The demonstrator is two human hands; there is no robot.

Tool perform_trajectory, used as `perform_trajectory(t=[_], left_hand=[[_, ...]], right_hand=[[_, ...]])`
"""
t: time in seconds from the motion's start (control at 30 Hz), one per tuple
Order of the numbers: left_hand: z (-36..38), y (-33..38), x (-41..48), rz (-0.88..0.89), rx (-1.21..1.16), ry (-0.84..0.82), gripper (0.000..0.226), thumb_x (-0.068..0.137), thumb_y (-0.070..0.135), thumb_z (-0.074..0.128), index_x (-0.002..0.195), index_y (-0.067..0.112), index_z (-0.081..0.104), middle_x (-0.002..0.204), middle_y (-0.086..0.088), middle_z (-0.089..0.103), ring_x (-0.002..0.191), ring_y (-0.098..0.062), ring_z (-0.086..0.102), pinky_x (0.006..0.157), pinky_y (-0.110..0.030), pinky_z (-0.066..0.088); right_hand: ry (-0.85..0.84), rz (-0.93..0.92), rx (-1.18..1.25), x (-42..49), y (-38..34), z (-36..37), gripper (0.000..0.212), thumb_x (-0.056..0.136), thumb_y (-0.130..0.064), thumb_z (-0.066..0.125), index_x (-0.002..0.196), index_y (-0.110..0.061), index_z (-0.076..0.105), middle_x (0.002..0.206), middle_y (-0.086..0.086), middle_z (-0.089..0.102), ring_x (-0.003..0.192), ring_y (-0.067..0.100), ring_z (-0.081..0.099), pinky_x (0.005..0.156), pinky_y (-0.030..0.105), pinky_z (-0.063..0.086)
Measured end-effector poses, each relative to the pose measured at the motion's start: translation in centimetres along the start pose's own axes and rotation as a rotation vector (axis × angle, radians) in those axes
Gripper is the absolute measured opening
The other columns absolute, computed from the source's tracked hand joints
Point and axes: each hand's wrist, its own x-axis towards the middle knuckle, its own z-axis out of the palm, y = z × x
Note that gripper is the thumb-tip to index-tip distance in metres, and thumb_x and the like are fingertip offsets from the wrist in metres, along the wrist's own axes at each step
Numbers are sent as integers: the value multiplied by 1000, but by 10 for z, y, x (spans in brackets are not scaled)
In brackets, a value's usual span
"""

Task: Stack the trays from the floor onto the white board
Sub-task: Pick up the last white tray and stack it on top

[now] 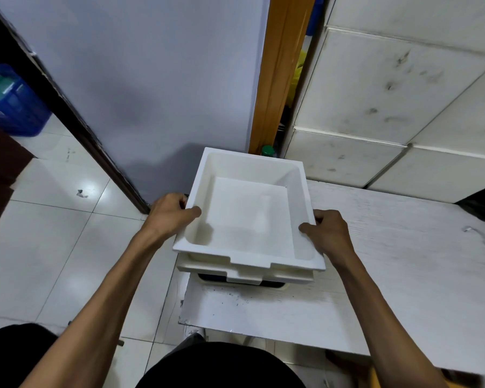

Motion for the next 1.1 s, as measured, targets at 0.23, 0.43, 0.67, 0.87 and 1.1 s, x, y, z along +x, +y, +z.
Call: perform_trajectory(t=[0.23, 0.43, 0.67, 0.87, 1.1], left_hand=[[-4, 3, 0, -12, -12, -31, 30, 92, 34, 62, 86, 5, 60, 84, -7, 62, 82, -28, 58, 62, -31, 41], [3, 5, -4, -48, -225, 12, 30, 97, 38, 56, 113, 12, 59, 107, -2, 62, 96, -24, 58, 75, -31, 41], [-1, -3, -4, -114, -426, -76, 35, 85, 47, 54, 99, 19, 69, 103, -13, 72, 101, -37, 66, 92, -49, 50], [4, -6, -9, -136, -438, -95, 41, 84, 54, 53, 99, 21, 70, 104, -8, 72, 101, -33, 66, 97, -51, 49], [8, -8, -4, -122, -363, -21, 36, 95, 49, 49, 103, 19, 67, 103, -5, 69, 96, -26, 64, 86, -39, 49]], right_hand=[[2, -33, 55, 0, -5, -4, 43, 86, -21, 68, 129, -19, 59, 96, -3, 64, 81, 10, 63, 65, 25, 48], [40, -41, 139, -1, -1, -7, 51, 85, -27, 70, 134, -27, 54, 97, 0, 65, 92, 20, 67, 79, 33, 53], [12, 11, 207, 0, -2, -7, 45, 88, -31, 66, 132, -31, 56, 100, 2, 70, 92, 17, 69, 84, 35, 53], [16, 45, 257, -1, 6, -2, 44, 88, -31, 65, 130, -29, 57, 99, 2, 71, 93, 18, 69, 92, 42, 53], [17, 15, 251, -2, 6, -4, 37, 90, -36, 63, 125, -28, 59, 96, 1, 70, 88, 13, 68, 75, 30, 52]])
